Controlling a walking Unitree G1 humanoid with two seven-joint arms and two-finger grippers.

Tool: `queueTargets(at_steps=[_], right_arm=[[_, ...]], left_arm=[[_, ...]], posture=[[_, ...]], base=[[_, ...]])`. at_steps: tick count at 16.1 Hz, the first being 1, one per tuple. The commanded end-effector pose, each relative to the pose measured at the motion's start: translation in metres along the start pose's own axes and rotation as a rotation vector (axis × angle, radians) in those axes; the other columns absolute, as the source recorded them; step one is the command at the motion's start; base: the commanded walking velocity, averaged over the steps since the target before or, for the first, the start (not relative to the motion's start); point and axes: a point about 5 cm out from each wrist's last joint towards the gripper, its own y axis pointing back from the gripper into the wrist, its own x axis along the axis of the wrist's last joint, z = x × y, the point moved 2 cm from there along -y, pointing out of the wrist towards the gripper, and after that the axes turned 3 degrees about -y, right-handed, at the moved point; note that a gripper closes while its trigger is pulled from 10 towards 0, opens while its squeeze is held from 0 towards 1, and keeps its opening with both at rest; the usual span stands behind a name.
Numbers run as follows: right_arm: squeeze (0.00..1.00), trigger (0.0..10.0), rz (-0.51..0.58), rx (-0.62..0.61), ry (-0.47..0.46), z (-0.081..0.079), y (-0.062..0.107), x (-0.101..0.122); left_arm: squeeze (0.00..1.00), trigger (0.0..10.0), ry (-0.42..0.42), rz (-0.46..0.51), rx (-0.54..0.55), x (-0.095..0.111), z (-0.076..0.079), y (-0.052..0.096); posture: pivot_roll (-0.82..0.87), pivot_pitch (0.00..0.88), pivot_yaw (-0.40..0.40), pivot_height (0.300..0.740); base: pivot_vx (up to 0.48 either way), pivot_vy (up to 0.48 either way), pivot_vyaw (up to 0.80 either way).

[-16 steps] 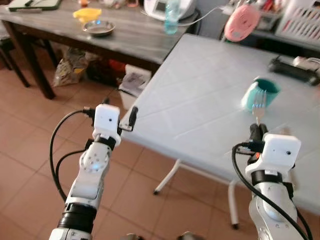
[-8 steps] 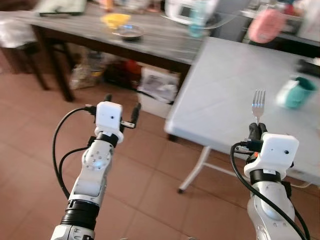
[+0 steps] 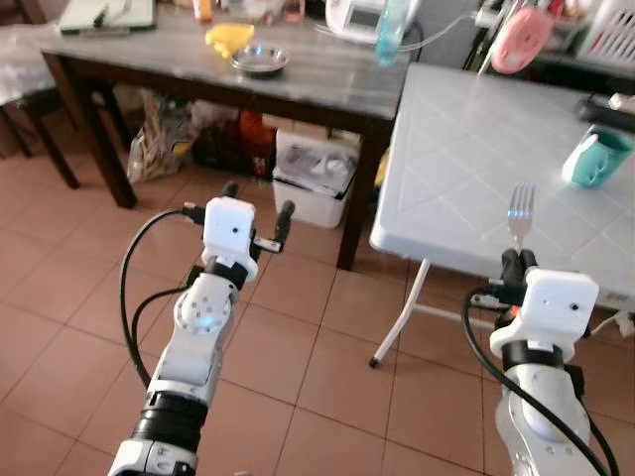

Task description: Setting the table

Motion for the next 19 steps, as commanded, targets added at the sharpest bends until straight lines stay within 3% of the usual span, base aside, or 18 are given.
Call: queueTargets(at_steps=[1, 4, 19], right_arm=[[0.0, 10.0, 0.013, -0.028, 0.016, 0.008, -0.001, 0.003], [0.0, 10.0, 0.015, -0.021, 0.018, 0.007, -0.001, 0.003], [0.0, 10.0, 0.047, -0.013, 0.037, 0.005, -0.006, 0.007]], left_arm=[[0.0, 10.0, 0.004, 0.024, -0.039, 0.004, 0.01, -0.003], [0.0, 10.0, 0.007, 0.035, -0.058, 0.006, 0.012, -0.002], [0.0, 10.0, 0.038, 0.038, -0.121, 0.005, 0.026, -0.003]], posture=[[0.04, 0.119, -0.037, 0.74], [0.04, 0.116, -0.039, 0.74], [0.02, 0.123, -0.03, 0.74]], base=[[0.0, 0.0, -0.77], [0.082, 0.0, -0.62], [0.39, 0.0, 0.0]])
